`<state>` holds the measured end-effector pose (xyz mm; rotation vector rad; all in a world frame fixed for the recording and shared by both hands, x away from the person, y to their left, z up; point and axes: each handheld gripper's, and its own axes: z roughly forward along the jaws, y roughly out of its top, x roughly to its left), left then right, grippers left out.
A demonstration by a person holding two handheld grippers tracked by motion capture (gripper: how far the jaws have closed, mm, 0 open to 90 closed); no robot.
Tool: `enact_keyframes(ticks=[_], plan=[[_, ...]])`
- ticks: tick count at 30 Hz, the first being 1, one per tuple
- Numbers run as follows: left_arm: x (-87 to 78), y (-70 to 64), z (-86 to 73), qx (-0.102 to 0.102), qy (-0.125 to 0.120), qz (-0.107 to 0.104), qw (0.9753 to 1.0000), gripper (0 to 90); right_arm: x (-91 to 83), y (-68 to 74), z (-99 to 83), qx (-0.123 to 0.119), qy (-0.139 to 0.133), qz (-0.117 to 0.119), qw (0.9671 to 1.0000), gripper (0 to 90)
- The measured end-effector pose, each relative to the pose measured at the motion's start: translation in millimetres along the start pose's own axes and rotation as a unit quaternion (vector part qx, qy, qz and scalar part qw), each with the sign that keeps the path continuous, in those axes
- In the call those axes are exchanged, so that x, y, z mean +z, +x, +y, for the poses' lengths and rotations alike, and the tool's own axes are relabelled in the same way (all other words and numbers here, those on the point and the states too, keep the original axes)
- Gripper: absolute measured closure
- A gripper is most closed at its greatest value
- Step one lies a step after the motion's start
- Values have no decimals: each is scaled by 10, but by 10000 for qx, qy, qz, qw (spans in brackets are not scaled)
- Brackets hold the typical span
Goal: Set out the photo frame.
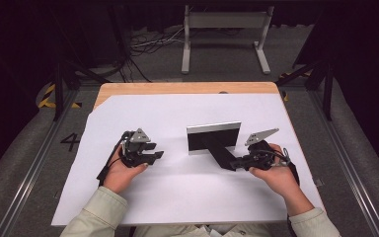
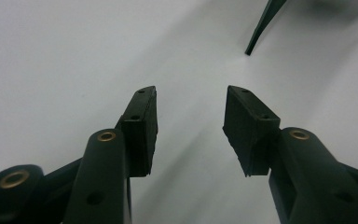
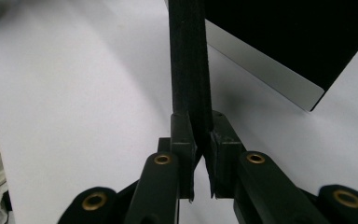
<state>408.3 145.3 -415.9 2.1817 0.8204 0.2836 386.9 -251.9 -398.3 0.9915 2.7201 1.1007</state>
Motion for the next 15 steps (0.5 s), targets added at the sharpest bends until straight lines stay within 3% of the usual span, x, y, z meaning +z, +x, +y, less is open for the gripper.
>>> enact_keyframes(ticks=[7, 15], plan=[[27, 4, 13, -113, -160, -59, 9998, 568, 25, 23, -19, -45, 296, -67, 9995, 828], [76, 31, 18, -207, -105, -18, 9997, 566, 86, 47, -68, -18, 687, 47, 9976, 860]])
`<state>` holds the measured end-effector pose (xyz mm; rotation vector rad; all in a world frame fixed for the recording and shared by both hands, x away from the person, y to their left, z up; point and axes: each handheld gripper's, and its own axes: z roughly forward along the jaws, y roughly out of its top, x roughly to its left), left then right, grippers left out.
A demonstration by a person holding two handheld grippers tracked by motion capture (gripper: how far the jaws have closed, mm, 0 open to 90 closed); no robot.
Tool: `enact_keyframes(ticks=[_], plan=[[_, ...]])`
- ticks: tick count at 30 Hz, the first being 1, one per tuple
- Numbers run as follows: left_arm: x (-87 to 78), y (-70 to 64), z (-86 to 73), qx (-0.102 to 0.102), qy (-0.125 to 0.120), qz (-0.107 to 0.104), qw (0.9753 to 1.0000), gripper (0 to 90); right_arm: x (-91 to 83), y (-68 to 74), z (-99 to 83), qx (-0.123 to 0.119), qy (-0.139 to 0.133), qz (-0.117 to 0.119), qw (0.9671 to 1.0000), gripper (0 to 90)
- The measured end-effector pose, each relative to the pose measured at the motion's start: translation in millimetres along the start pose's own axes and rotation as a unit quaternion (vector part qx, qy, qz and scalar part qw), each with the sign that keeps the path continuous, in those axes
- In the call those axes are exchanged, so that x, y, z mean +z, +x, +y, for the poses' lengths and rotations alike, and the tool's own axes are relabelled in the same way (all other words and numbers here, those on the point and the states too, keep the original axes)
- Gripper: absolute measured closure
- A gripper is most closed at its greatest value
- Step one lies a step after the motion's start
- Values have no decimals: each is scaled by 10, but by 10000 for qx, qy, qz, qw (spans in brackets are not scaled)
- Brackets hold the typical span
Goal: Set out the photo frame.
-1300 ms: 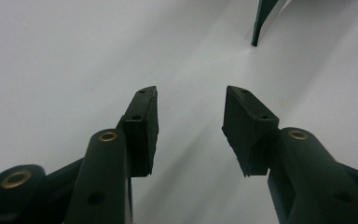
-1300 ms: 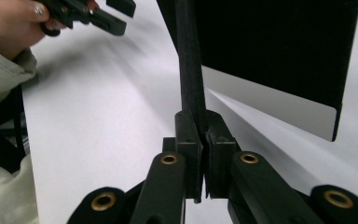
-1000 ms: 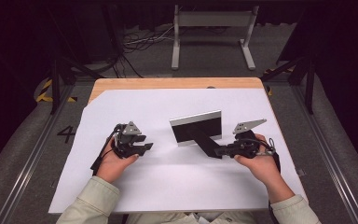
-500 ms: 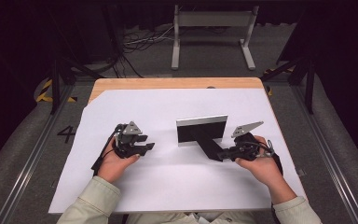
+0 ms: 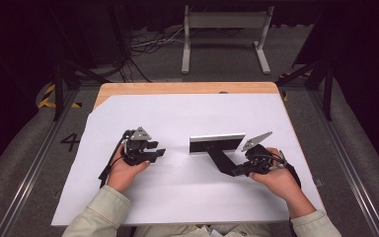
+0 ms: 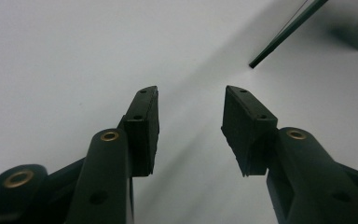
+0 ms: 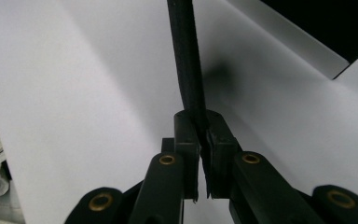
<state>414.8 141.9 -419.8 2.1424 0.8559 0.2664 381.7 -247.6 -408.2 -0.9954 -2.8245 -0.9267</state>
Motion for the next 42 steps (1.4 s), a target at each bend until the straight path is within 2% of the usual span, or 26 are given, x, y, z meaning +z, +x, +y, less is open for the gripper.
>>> enact_keyframes(ticks=[6, 16, 18, 21, 24, 27, 28, 35, 38, 42], plan=[[43, 4, 9, -20, 11, -14, 10000, 548, 26, 61, -13, 12, 154, 203, 9997, 874], [82, -9, 25, -5, -110, -18, 9999, 524, 18, 82, -46, 44, 176, 181, 9997, 866], [98, -11, 26, 14, -133, -18, 9999, 519, -6, 83, -54, 87, 198, 217, 9995, 816], [102, -9, 31, 18, -157, -47, 9999, 519, -42, 85, -56, 109, 106, 231, 9996, 802], [107, -16, 46, 10, -202, -96, 9998, 522, -155, 98, -58, 52, -49, 126, 9999, 799], [109, -46, 84, 107, -218, -94, 9997, 524, -217, 100, -65, 42, -120, 75, 9999, 800], [111, -59, 98, 168, -218, -87, 9996, 533, -289, 96, -77, 40, -224, 17, 9997, 807], [98, -74, 140, 170, -390, -74, 9991, 579, -459, 81, -120, 17, -441, -131, 9989, 860], [106, -63, 163, 118, -365, -253, 9989, 594, -511, 60, -137, -154, -568, -260, 9979, 890], [90, -74, 189, 146, -469, -256, 9985, 605, -568, 19, -163, -354, -868, -481, 9944, 900]])
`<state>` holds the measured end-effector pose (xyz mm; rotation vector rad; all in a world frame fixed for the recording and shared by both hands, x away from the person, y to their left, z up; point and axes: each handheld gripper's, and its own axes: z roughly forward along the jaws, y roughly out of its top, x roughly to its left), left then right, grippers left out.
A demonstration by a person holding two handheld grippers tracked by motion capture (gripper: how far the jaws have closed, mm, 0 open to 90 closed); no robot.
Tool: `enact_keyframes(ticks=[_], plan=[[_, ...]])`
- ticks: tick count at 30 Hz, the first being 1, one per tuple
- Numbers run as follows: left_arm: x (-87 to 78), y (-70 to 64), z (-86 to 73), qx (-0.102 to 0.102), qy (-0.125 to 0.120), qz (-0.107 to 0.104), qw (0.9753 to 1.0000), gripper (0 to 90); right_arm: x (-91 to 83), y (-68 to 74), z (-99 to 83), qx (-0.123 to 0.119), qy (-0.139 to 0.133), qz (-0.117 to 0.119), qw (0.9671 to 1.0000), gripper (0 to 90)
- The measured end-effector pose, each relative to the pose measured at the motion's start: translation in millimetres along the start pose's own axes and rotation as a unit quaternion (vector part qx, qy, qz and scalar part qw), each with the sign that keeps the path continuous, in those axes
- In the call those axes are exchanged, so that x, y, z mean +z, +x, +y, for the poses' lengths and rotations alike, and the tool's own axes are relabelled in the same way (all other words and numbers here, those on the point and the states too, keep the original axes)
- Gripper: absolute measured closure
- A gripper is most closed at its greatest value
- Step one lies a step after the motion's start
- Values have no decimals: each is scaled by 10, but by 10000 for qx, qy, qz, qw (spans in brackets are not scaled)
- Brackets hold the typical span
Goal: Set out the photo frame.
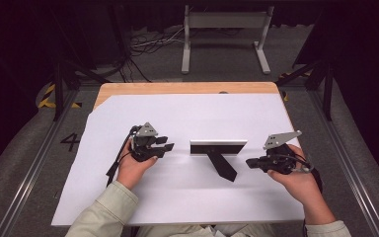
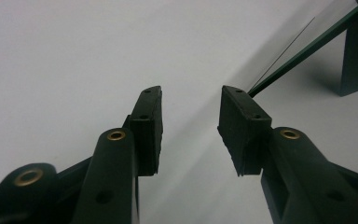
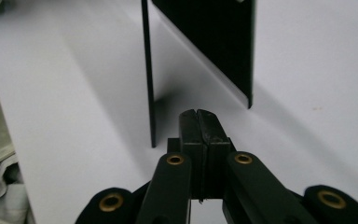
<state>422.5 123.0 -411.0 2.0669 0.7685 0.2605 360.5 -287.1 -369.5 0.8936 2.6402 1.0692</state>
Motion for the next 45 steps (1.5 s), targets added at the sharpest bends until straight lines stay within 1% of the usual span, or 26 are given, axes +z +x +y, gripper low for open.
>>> enact_keyframes(ticks=[2, 3, 6, 10, 14, 17, 18, 22, 25, 29, 31, 34, 36, 37, 39, 40, 41, 43, 45], plan=[[-10, -8, 5, -6, -61, 32, 10000, 612, -16, -27, -13, -16, -154, -64, 9999, 900], [-10, -8, 5, -6, -61, 32, 10000, 620, -16, -27, -13, -16, -154, -64, 9999, 900], [-23, -3, 9, 8, -84, 34, 10000, 643, -55, -72, -34, 20, -383, -231, 9990, 900], [-30, -3, 9, 5, -128, 8, 9999, 667, -106, -119, -55, 59, -604, -434, 9972, 900], [-27, -9, 9, 7, -140, 24, 9999, 677, -134, -137, -66, 68, -740, -534, 9958, 900], [10, -12, 10, -95, -157, 49, 9998, 674, -137, -151, -73, 118, -787, -628, 9948, 900], [21, -14, 12, -93, -141, 52, 9998, 678, -135, -162, -79, 144, -805, -660, 9945, 900], [54, -28, 16, -66, -146, 106, 9998, 693, -119, -192, -100, 170, -803, -680, 9943, 900], [75, -21, 16, -101, -207, 91, 9997, 707, -99, -202, -109, 153, -802, -669, 9944, 900], [132, -28, 11, -212, -246, 24, 9995, 729, -62, -212, -117, 86, -808, -658, 9945, 900], [166, -39, 11, -183, -199, 13, 9996, 739, -26, -213, -123, 28, -768, -632, 9950, 900], [224, -56, 9, -178, -164, -9, 9997, 776, 24, -214, -131, -47, -714, -616, 9955, 900], [254, -62, 12, -169, -134, -34, 9998, 820, 39, -214, -133, -62, -707, -617, 9956, 900], [286, -68, 15, -202, -114, -85, 9997, 834, 42, -216, -133, -71, -703, -609, 9956, 900], [328, -71, 19, -251, -104, -113, 9996, 865, 37, -224, -139, -67, -715, -624, 9955, 900], [349, -67, 20, -261, -45, -97, 9996, 878, 34, -227, -143, -64, -715, -633, 9954, 900], [376, -66, 18, -333, 2, -90, 9994, 889, 30, -231, -150, -50, -720, -638, 9954, 900], [429, -46, 6, -561, 47, -256, 9981, 900, 12, -239, -166, -35, -716, -655, 9953, 900], [468, -41, 2, -638, 71, -315, 9974, 900, -11, -242, -177, -16, -728, -680, 9950, 900]])
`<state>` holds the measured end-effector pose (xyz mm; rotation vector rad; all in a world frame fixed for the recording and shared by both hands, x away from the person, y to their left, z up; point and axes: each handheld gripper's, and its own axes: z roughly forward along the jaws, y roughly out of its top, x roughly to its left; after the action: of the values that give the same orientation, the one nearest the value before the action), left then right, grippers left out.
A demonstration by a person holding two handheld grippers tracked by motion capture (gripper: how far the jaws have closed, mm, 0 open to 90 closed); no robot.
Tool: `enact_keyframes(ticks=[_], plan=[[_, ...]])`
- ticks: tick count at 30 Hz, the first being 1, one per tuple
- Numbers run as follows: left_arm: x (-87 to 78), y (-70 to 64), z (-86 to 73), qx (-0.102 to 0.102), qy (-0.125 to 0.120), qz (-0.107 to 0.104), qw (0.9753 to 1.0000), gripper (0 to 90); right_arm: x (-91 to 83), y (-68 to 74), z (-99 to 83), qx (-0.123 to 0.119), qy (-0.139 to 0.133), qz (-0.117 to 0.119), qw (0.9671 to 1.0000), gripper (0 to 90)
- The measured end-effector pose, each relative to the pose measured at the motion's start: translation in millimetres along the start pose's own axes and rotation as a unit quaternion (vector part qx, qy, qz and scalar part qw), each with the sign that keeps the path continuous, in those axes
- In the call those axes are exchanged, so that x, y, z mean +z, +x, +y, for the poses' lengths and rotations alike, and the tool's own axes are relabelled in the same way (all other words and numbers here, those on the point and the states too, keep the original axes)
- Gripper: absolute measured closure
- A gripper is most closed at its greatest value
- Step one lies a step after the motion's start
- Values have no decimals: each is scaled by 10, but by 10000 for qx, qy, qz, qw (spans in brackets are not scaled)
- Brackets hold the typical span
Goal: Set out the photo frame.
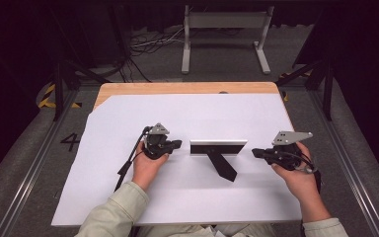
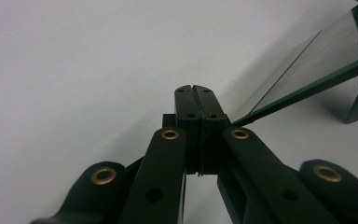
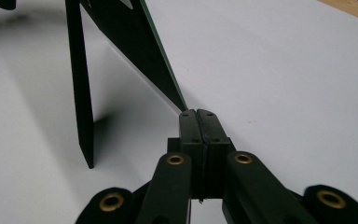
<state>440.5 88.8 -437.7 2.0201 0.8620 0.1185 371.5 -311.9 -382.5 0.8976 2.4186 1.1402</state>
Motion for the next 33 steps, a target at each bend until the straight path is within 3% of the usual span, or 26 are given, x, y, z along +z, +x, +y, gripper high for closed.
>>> enact_keyframes(ticks=[7, 8, 11, 24, 33], plan=[[109, -25, 18, 16, 112, -122, 9999, 900, -61, -5, -38, 47, 32, 18, 10000, 900], [149, -61, 51, 174, 157, -131, 9996, 900, -68, 9, -50, 38, 64, 36, 10000, 900], [201, -105, 82, 332, 223, -143, 9991, 900, -93, 33, -62, 50, 91, 61, 9999, 900], [347, -67, 81, 334, 332, -270, 9985, 900, -237, 107, -81, 91, 62, 95, 9999, 900], [398, -95, 64, 544, 491, -346, 9967, 900, -289, 138, -36, 181, -24, 193, 9996, 900]])
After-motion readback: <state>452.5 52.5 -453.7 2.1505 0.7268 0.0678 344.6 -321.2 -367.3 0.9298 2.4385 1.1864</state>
